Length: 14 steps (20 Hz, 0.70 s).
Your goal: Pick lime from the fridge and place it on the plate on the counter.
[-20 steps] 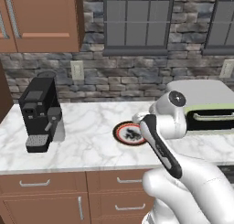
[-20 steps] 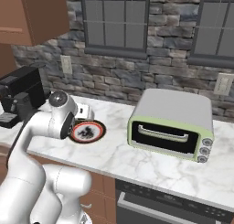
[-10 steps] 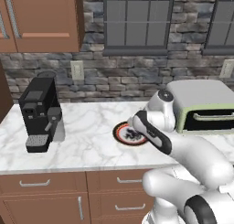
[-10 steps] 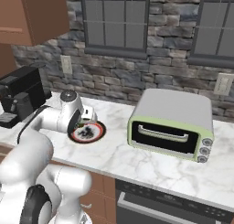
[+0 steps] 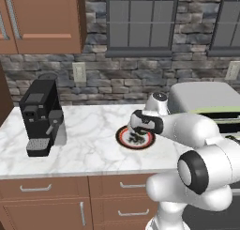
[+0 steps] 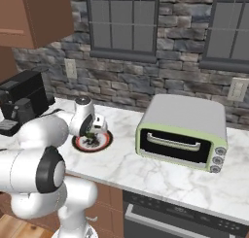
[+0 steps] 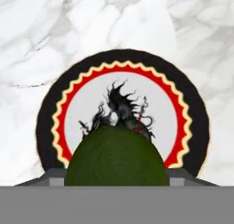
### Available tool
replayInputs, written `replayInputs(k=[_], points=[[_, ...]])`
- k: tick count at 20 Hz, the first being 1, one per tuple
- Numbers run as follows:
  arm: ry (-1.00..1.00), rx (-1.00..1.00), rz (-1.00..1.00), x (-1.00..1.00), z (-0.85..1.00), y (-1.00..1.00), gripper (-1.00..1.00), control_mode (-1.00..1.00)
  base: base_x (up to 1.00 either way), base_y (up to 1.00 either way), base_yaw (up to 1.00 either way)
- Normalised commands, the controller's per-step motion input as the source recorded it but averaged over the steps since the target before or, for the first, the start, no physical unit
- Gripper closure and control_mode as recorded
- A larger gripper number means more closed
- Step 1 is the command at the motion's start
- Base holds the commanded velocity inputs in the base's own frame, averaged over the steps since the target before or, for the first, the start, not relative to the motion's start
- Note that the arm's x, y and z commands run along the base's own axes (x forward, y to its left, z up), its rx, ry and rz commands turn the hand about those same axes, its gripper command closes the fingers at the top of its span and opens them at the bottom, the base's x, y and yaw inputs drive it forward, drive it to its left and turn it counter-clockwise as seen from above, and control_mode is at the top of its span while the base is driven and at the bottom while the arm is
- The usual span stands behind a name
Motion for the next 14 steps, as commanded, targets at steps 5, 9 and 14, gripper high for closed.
replayInputs(k=[5, 9, 14], points=[[0.07, 0.00, 0.01, 0.41, -0.48, 0.00, 1.00, -1.00, 0.00, 0.00, 0.00], [0.05, 0.00, 0.01, 0.38, -0.46, 0.01, 1.00, -1.00, 0.00, 0.00, 0.00], [0.01, 0.00, 0.00, 0.26, -0.45, 0.03, 1.00, -1.00, 0.00, 0.00, 0.00]])
